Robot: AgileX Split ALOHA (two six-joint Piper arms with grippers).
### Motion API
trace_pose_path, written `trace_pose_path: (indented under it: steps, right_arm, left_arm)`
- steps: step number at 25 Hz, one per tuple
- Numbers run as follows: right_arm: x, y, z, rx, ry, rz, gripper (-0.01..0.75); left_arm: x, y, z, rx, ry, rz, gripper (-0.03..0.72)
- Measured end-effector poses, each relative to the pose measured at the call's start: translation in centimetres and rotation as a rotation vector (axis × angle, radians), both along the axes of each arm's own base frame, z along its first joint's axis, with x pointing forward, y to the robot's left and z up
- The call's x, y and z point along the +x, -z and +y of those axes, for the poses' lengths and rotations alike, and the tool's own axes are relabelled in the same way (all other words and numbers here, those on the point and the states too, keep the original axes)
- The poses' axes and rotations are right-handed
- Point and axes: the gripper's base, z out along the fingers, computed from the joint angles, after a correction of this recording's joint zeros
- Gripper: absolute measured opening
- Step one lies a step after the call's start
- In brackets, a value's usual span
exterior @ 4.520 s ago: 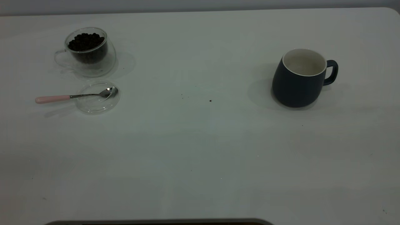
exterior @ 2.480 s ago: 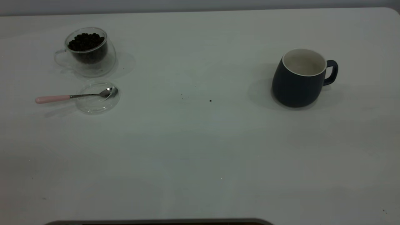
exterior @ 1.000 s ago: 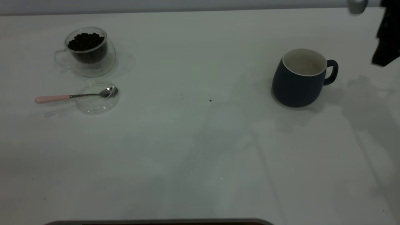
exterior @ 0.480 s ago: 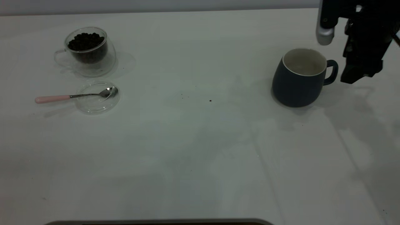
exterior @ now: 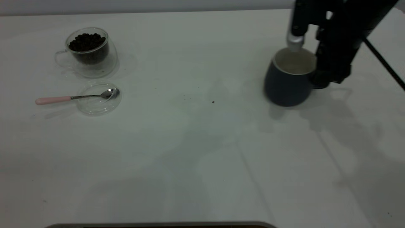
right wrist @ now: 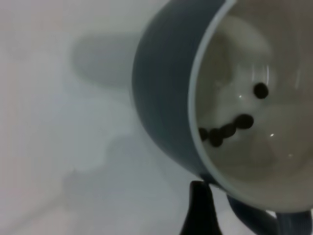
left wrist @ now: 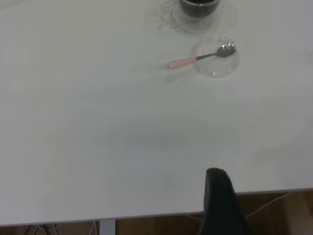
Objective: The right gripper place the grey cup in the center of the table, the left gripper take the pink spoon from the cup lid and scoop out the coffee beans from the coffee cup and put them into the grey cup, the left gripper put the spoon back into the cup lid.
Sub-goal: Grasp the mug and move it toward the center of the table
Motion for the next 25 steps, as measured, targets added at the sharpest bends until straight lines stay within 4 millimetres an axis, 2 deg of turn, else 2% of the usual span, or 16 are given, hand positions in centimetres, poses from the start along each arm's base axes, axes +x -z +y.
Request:
trace_pose_path:
  steps: [11, 17, 19, 21, 23, 25]
  right_arm:
    - [-2.2, -0.7, 9.1, 0.172, -0.015, -0.116, 0.596]
    - [-3.7, -1.1, 12.6, 0.25, 0.0, -0.162, 0.595]
    - [-4.0, -2.0, 13.3, 0.267, -0.013, -0.175, 0.594]
    - [-4.1, -3.6, 13.5, 0.293, -0.011, -0.189, 0.594]
    - [-4.1, -5.5, 13.0, 0.323, 0.017, -0.165, 0.594]
    - [-3.9, -6.5, 11.7, 0.342, 0.068, -0.108, 0.593]
  left_arm:
    - [0.0, 0.0, 0.0, 0.0, 0.0, 0.0, 0.514]
    - [0.0, 0.0, 0.0, 0.0, 0.0, 0.0, 0.514]
    - [0.0, 0.0, 0.0, 0.0, 0.0, 0.0, 0.514]
    - [0.0, 0.0, 0.0, 0.0, 0.0, 0.0, 0.514]
    - [0.0, 0.0, 0.0, 0.0, 0.0, 0.0, 0.514]
    - [0.0, 0.0, 0.0, 0.0, 0.0, 0.0, 0.514]
